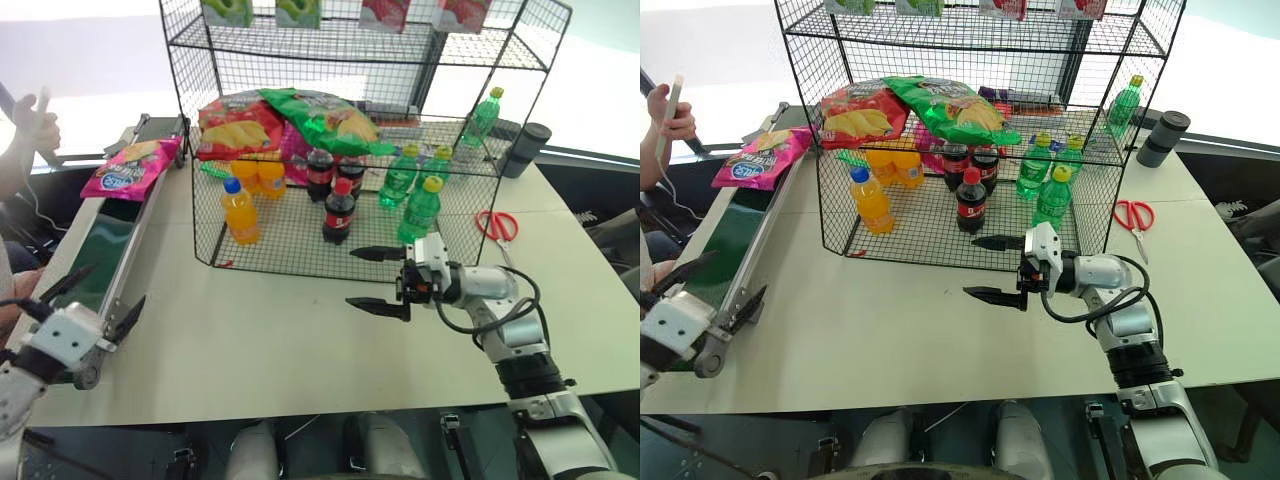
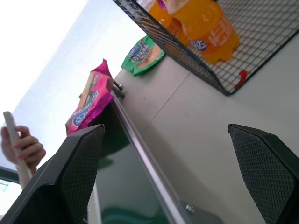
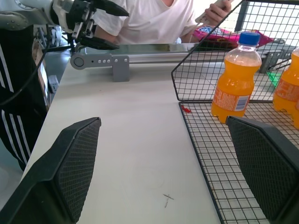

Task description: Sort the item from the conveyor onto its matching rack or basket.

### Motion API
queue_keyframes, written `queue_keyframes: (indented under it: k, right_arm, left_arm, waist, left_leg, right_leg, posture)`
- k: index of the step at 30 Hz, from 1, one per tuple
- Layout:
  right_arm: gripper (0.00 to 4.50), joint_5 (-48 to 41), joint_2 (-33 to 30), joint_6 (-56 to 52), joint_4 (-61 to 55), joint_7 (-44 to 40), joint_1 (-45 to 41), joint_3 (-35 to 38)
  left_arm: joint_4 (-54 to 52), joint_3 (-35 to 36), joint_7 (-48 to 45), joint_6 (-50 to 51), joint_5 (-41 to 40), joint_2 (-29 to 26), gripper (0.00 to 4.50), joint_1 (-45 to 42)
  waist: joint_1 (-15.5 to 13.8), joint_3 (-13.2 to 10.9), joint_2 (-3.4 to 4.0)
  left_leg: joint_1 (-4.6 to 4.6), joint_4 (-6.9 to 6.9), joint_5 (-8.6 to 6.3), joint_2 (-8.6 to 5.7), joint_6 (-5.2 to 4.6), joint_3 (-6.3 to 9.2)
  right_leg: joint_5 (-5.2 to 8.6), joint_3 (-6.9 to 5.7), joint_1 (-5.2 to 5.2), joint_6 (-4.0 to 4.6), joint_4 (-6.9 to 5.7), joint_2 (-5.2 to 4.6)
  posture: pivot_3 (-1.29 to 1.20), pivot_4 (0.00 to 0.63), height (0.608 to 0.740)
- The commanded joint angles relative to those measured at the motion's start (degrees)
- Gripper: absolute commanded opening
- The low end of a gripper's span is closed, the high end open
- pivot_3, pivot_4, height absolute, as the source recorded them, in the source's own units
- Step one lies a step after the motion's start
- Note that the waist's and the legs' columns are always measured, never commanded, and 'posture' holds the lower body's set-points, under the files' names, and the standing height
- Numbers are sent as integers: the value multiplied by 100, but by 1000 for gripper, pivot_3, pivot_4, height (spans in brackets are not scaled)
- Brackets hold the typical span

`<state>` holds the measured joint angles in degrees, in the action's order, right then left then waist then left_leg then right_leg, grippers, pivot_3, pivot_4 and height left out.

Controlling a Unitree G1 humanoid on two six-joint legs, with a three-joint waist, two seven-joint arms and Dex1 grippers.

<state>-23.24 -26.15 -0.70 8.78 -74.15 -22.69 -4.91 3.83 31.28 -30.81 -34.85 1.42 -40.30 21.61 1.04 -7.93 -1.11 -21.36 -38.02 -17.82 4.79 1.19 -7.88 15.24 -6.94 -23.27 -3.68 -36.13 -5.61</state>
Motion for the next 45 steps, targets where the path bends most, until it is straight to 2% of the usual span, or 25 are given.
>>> queue_keyframes:
  k: [1, 6, 12, 29, 45]
  right_arm:
    - [4467, -68, 68, 64, -48, -56, -129, -2]
    - [4467, -90, 207, 11, -98, -111, -116, -122]
    - [4467, -71, 302, 16, -31, -144, -200, -153]
    - [4467, -346, 479, -528, -545, -74, -117, -188]
    - [4467, -372, 464, -600, -659, -9, -120, -177]
  left_arm:
    - [462, 634, 584, -934, 712, -181, 4500, 404]
    - [1554, 1311, 1384, -1599, 1124, -488, 4500, 809]
    - [2423, 1174, 1888, -2195, 1422, -773, 4500, 1088]
    - [2723, 445, 2309, -2212, 1686, -1226, 4500, 664]
    - [2597, 119, 2314, -1845, 1541, -1266, 4500, 379]
  waist:
    - [8, -1, 1]
    - [1, -2, 3]
    - [-8, -2, 3]
    - [9, -1, 1]
    - [4, 0, 0]
  left_leg:
    - [0, 1, 0, 1, -1, -2]
    - [-1, 3, -3, 2, -5, -1]
    - [0, 3, -9, -4, -13, -6]
    - [0, 3, -9, -2, -13, -11]
    - [0, 4, -9, -2, -13, -15]
  right_leg:
    - [0, 0, -3, 0, 0, -1]
    - [0, -4, -21, 1, 1, -4]
    - [0, -8, -24, 1, 1, -22]
    - [-1, -12, -25, 0, -2, -24]
    - [-1, -14, -26, -1, -5, -20]
  posture:
    - [0, 150, 726]
    - [0, 150, 726]
    - [0, 150, 726]
    - [0, 150, 726]
    - [0, 150, 726]
